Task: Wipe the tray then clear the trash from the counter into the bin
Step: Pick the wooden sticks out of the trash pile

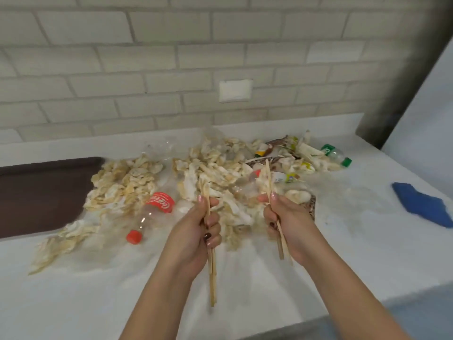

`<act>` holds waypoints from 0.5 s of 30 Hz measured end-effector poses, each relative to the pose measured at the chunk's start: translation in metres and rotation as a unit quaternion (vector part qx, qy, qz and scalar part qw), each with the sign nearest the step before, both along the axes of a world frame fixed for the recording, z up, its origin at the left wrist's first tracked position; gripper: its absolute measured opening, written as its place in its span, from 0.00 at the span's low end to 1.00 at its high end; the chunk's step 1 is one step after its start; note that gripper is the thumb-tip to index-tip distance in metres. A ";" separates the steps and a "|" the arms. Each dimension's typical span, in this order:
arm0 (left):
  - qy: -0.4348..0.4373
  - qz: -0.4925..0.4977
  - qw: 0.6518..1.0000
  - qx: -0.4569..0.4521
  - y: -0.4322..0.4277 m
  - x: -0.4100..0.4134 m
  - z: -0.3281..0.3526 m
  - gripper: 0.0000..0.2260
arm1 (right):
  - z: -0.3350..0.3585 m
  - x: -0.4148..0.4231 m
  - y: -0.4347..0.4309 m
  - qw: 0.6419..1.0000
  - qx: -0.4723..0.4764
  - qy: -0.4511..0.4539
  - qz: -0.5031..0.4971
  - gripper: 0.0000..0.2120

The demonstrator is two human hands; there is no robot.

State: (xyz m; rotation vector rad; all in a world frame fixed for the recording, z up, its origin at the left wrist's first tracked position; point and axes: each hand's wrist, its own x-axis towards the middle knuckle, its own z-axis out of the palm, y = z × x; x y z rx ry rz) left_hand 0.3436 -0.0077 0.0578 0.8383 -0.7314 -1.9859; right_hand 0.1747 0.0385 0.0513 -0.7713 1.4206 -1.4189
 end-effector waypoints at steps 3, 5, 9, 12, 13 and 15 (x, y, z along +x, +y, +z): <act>0.007 -0.058 0.998 -0.010 0.054 -0.090 -0.008 0.11 | -0.003 -0.081 0.067 0.997 -0.016 -0.069 -0.032 0.13; 0.005 -0.099 0.995 -0.007 0.096 -0.151 -0.017 0.10 | -0.009 -0.136 0.118 0.993 -0.018 -0.098 -0.059 0.12; -0.028 -0.211 0.977 0.015 0.187 -0.266 -0.048 0.09 | -0.039 -0.232 0.219 0.982 -0.011 -0.117 -0.146 0.11; -0.082 -0.297 0.950 0.046 0.249 -0.337 -0.084 0.10 | -0.075 -0.287 0.287 0.966 0.011 -0.139 -0.217 0.12; -0.100 -0.313 0.942 0.062 0.267 -0.357 -0.099 0.11 | -0.089 -0.302 0.306 0.958 0.023 -0.150 -0.242 0.13; -0.140 -0.321 0.932 0.098 0.295 -0.393 -0.132 0.12 | -0.121 -0.328 0.337 0.939 0.046 -0.171 -0.293 0.14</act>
